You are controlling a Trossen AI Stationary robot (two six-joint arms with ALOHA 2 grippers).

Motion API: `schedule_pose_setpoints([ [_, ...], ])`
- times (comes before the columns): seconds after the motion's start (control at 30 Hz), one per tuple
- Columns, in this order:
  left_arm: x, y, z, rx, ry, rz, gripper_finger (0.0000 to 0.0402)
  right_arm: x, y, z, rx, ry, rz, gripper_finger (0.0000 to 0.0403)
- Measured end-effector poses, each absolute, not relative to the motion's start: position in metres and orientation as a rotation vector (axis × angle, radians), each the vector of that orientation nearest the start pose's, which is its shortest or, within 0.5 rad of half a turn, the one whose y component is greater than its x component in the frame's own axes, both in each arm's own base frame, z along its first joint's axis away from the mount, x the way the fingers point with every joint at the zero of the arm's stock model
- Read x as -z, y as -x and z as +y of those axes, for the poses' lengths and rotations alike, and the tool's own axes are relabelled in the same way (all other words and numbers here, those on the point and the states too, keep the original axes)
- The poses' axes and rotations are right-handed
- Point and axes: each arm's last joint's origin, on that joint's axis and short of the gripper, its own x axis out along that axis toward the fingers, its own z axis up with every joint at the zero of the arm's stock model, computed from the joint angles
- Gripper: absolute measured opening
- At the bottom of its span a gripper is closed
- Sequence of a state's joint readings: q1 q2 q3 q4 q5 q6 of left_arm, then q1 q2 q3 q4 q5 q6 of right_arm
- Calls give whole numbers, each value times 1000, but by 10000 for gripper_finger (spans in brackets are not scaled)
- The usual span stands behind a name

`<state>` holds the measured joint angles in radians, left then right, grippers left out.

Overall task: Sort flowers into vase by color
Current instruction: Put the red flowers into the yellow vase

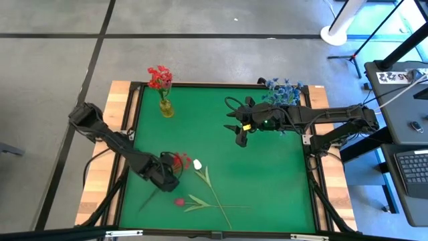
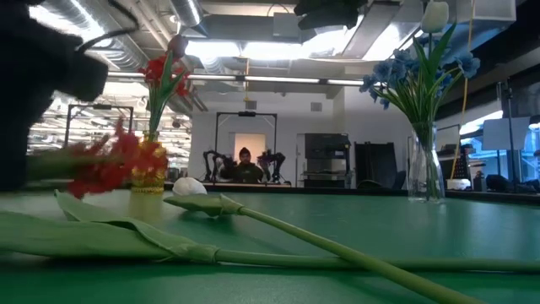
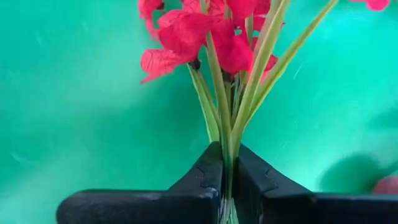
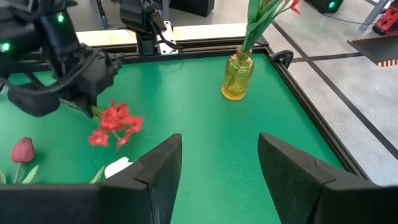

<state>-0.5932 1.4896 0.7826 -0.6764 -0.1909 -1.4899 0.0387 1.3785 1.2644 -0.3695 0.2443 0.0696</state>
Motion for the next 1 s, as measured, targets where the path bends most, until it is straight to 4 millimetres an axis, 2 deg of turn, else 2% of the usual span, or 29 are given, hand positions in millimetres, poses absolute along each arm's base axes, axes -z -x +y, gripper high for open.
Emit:
schedule_pose_setpoints([
  [0.17,-188,-200,-113,-631,727,1000,7,-350,-305,5,218,1,473,209],
  [0.3,-220,-189,-98,-624,684,750,7,-350,-305,5,218,8,473,209],
  [0.43,-251,-174,-84,-639,584,474,7,-350,-305,5,216,18,475,209],
  [0.6,-281,-157,-71,-694,414,214,7,-348,-304,5,216,20,490,209],
  [0.8,-303,-156,-67,-694,276,109,7,-348,-303,4,231,28,498,209],
  [0.9,-310,-165,-69,-590,264,103,7,-348,-303,4,230,30,497,209],
  [1.0,-307,-178,-71,-448,235,51,6,-348,-304,4,229,33,494,209],
])
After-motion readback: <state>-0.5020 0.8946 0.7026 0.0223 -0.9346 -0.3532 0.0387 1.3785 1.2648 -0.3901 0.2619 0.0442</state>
